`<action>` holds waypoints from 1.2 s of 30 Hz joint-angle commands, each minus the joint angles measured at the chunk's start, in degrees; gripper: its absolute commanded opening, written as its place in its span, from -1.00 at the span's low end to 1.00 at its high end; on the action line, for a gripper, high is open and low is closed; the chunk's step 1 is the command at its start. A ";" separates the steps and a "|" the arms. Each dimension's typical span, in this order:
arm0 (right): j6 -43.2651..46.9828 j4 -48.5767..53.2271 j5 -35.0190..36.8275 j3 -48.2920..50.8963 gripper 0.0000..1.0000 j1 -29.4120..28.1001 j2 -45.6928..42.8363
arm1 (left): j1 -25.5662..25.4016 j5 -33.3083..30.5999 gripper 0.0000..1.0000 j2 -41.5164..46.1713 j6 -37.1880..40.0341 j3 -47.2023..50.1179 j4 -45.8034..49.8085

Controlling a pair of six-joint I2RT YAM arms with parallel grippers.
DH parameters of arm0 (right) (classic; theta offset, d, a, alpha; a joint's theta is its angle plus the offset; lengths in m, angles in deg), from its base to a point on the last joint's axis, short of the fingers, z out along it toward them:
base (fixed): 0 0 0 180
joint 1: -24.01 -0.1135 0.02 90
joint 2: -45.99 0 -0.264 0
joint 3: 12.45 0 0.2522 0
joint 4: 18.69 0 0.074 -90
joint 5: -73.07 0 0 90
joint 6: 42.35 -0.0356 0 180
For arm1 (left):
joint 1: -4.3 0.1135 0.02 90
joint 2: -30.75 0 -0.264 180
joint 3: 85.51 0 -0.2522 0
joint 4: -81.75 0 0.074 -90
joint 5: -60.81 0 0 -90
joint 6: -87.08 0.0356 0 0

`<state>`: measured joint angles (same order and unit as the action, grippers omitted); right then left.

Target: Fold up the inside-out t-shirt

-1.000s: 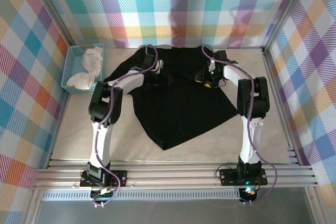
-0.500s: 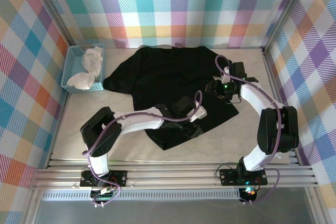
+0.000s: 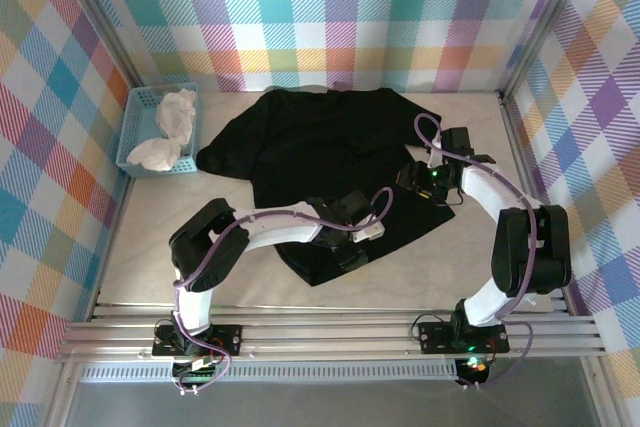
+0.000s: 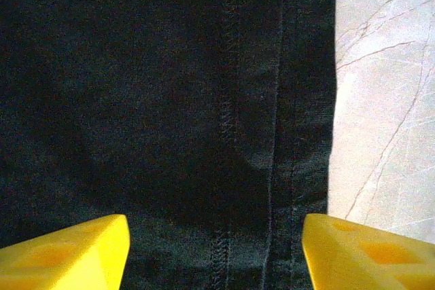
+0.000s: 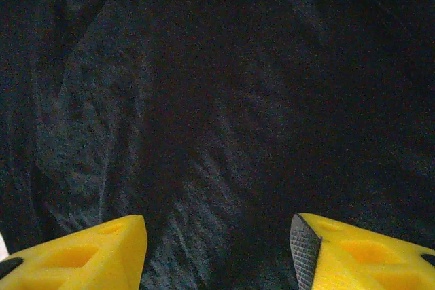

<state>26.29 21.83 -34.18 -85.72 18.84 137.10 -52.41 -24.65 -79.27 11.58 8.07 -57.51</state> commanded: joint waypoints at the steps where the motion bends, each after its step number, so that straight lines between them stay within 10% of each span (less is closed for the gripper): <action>1: 1.27 -0.62 -1.68 0.95 0.17 0.08 0.03 | 0.19 -1.19 0.23 -1.13 1.03 -1.49 2.36; 14: 1.60 -0.19 -1.77 1.32 0.18 0.12 -1.02 | 0.36 -0.44 0.07 -3.69 1.46 -3.69 2.81; 26: 1.68 0.18 -2.17 1.43 0.18 0.08 -1.88 | 1.31 1.60 -0.66 -2.37 0.13 -3.60 2.72; 36: 1.69 0.57 -2.42 1.85 0.18 0.07 -3.58 | 3.35 4.31 -0.65 0.35 -1.01 -2.38 1.72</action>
<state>27.14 21.70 -35.27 -84.76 18.84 134.74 -49.85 -21.66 -81.41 11.28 5.20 -56.13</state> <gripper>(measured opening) 0.589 0.174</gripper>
